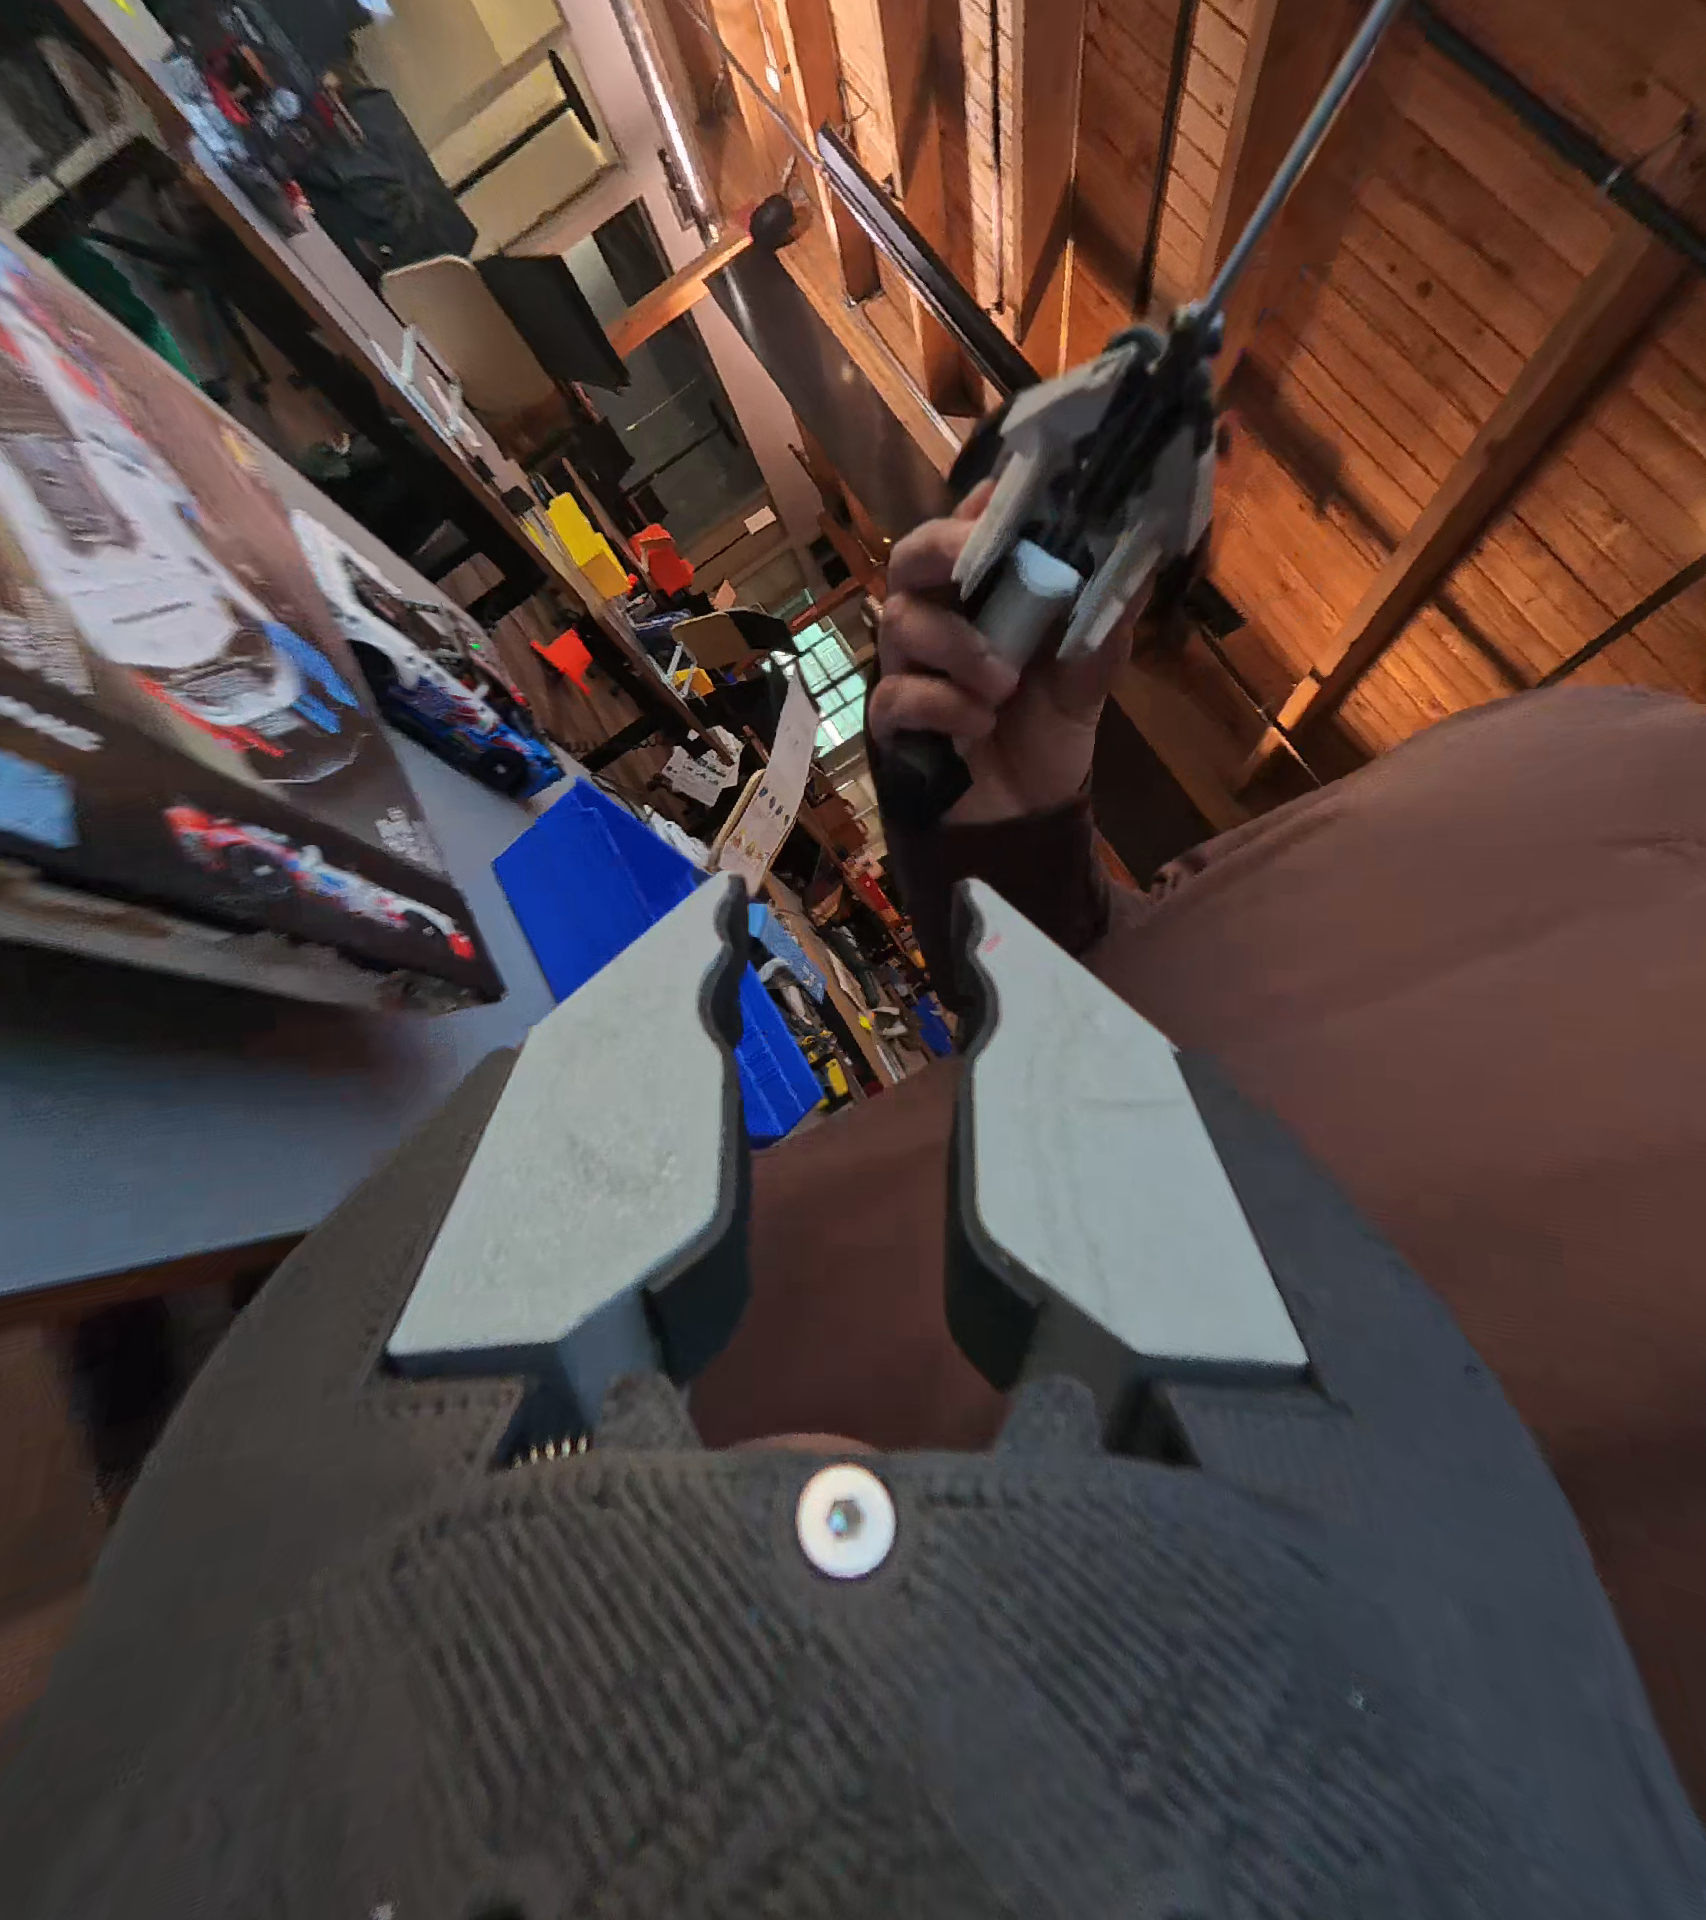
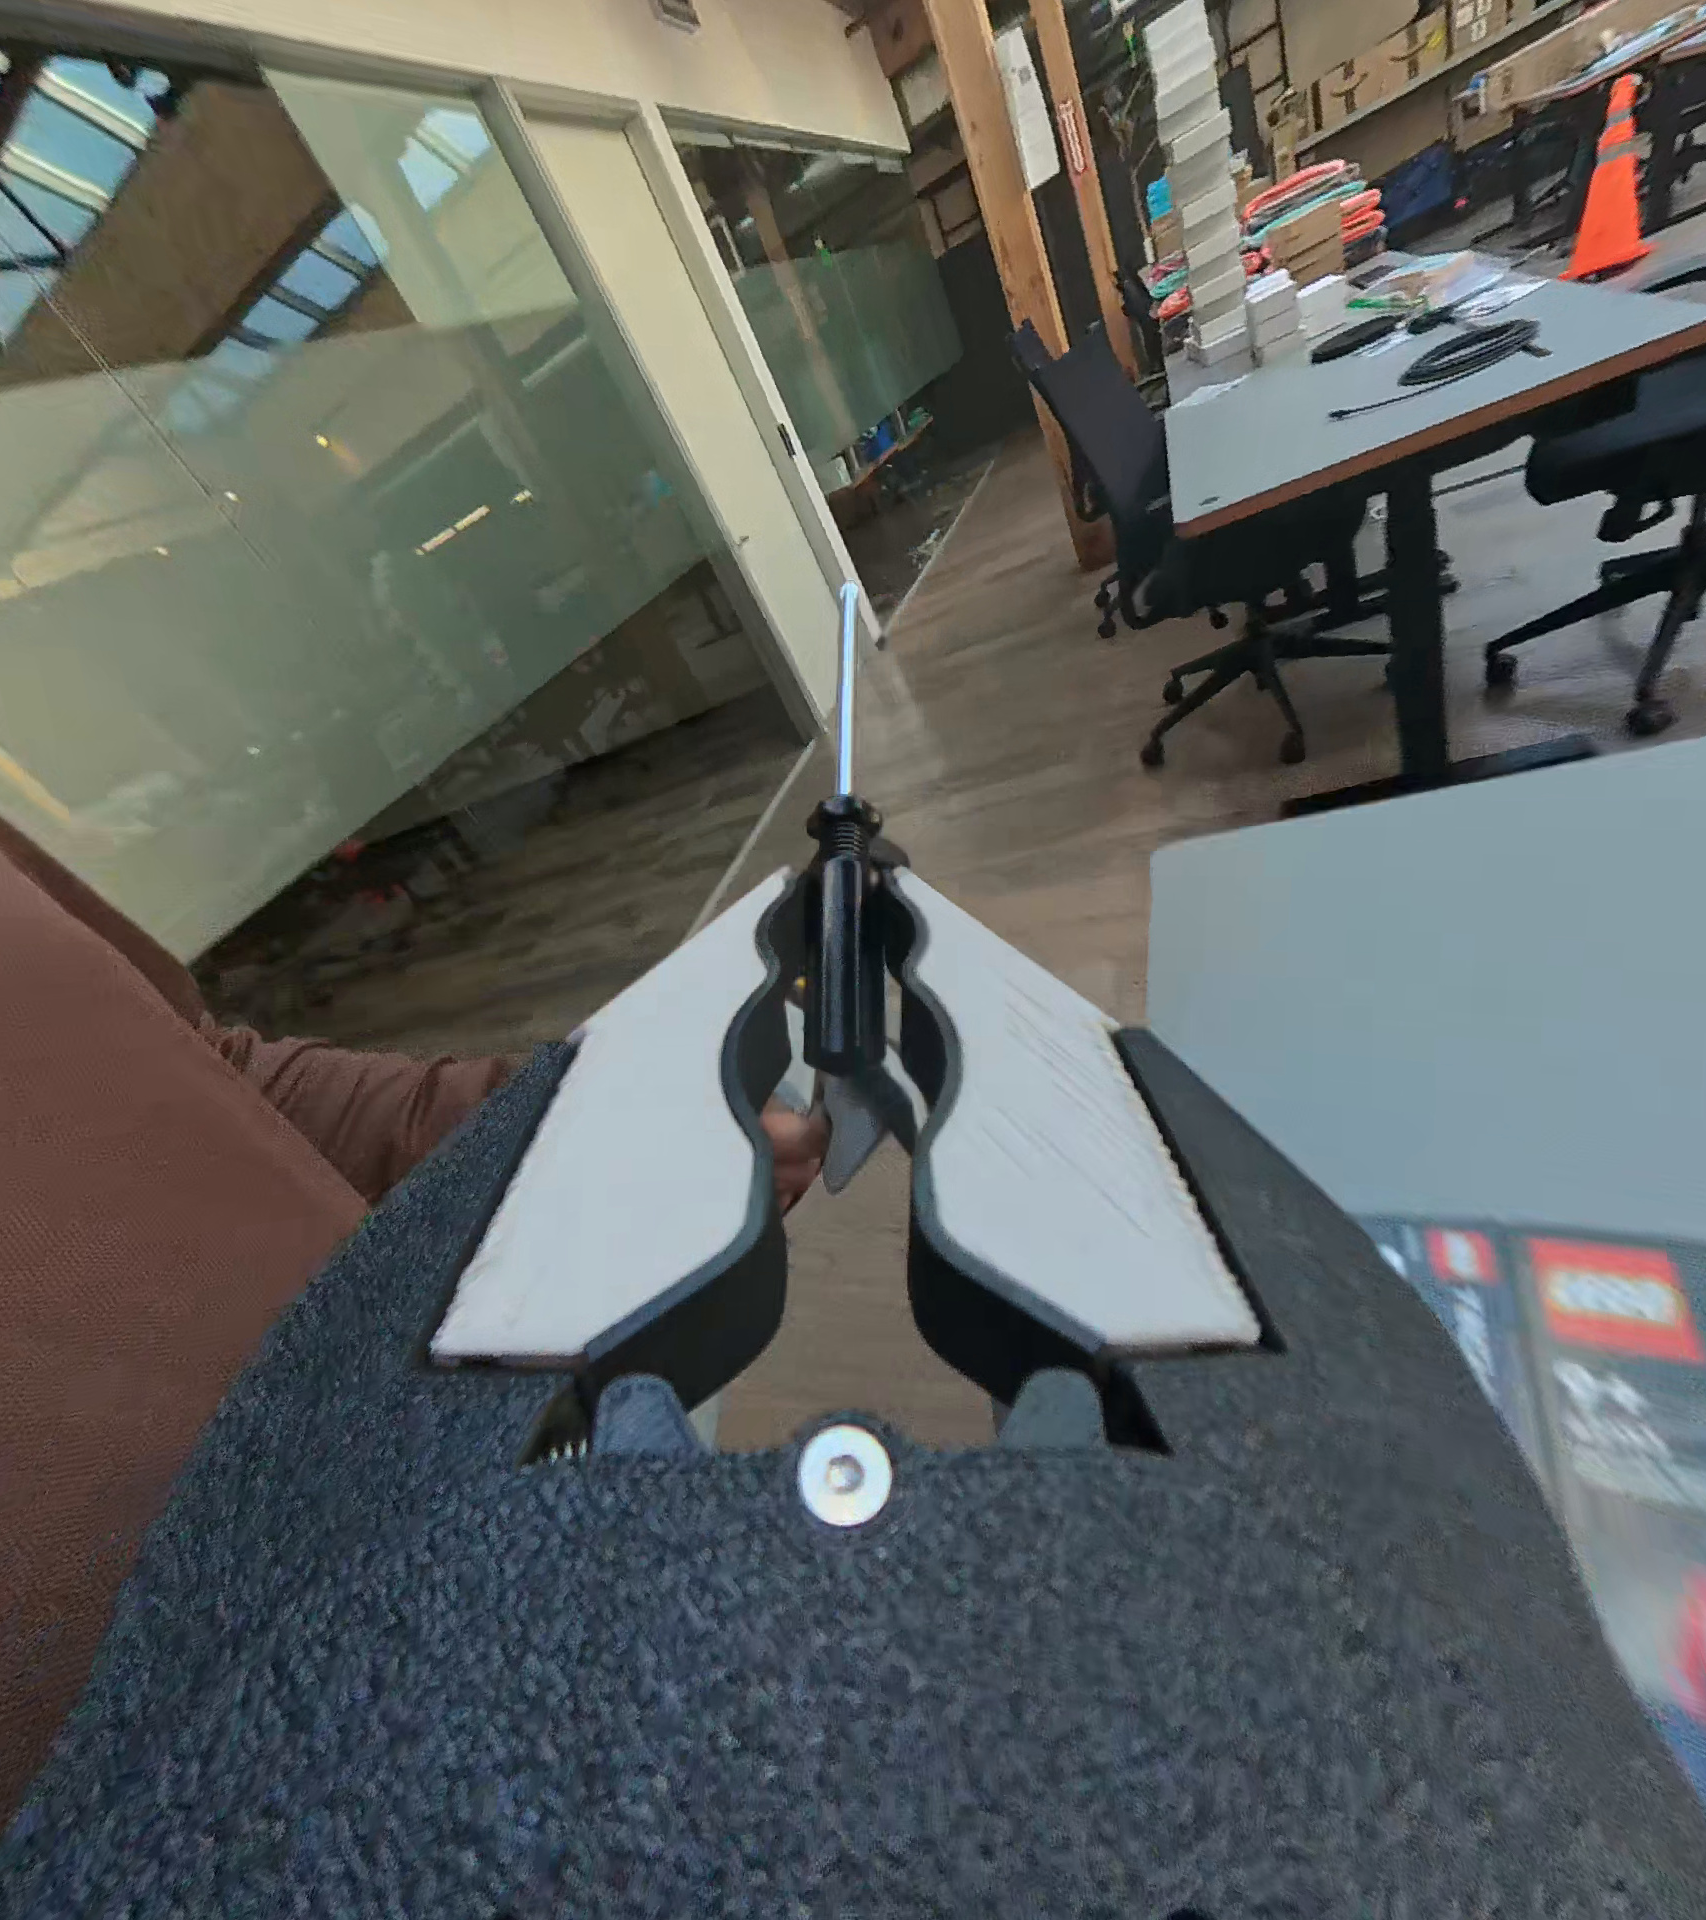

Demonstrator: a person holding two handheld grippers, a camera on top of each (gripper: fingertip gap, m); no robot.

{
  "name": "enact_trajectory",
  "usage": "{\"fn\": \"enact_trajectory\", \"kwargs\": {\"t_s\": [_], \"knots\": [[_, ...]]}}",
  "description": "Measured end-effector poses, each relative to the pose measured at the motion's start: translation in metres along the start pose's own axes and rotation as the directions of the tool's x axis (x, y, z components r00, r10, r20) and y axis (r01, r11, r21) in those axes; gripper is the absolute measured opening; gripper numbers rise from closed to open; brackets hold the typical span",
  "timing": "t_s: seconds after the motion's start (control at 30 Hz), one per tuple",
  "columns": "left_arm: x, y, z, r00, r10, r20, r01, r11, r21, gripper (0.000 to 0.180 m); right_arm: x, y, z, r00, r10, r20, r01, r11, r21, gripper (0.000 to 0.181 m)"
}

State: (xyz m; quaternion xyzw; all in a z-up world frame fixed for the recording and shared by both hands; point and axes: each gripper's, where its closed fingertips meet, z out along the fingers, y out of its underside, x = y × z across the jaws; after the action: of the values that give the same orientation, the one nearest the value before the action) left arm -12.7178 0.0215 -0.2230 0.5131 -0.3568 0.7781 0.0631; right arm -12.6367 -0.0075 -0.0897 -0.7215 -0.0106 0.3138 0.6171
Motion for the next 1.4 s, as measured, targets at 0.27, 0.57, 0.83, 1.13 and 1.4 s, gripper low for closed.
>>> {"fn": "enact_trajectory", "kwargs": {"t_s": [0.27, 0.57, 0.83, 1.13, 1.4], "knots": [[-0.020, -0.100, -0.211, 0.951, -0.003, 0.310, -0.043, 0.989, 0.142, 0.036, 0.048, -0.036, 0.282, 0.963, 0.152, 0.223, -0.157, 0.988, 0.005, 0.011], [-0.083, -0.156, -0.435, 0.798, -0.193, 0.571, -0.018, 0.939, 0.343, 0.040, 0.102, -0.049, 0.562, 0.846, 0.224, 0.484, -0.226, 0.973, -0.056, 0.011], [-0.100, -0.276, -0.607, 0.709, -0.400, 0.581, -0.018, 0.814, 0.581, 0.039, 0.162, -0.112, 0.781, 0.725, 0.254, 0.640, -0.259, 0.962, -0.089, 0.012], [-0.206, -0.448, -0.674, 0.828, -0.291, 0.480, 0.084, 0.910, 0.406, 0.041, 0.274, -0.153, 0.892, 0.829, 0.209, 0.519, -0.211, 0.976, -0.056, 0.011], [-0.289, -0.617, -0.635, 0.961, -0.129, 0.244, 0.160, 0.981, -0.113, 0.041, 0.387, -0.190, 0.914, 0.956, 0.213, 0.200, -0.235, 0.968, 0.092, 0.011]]}}
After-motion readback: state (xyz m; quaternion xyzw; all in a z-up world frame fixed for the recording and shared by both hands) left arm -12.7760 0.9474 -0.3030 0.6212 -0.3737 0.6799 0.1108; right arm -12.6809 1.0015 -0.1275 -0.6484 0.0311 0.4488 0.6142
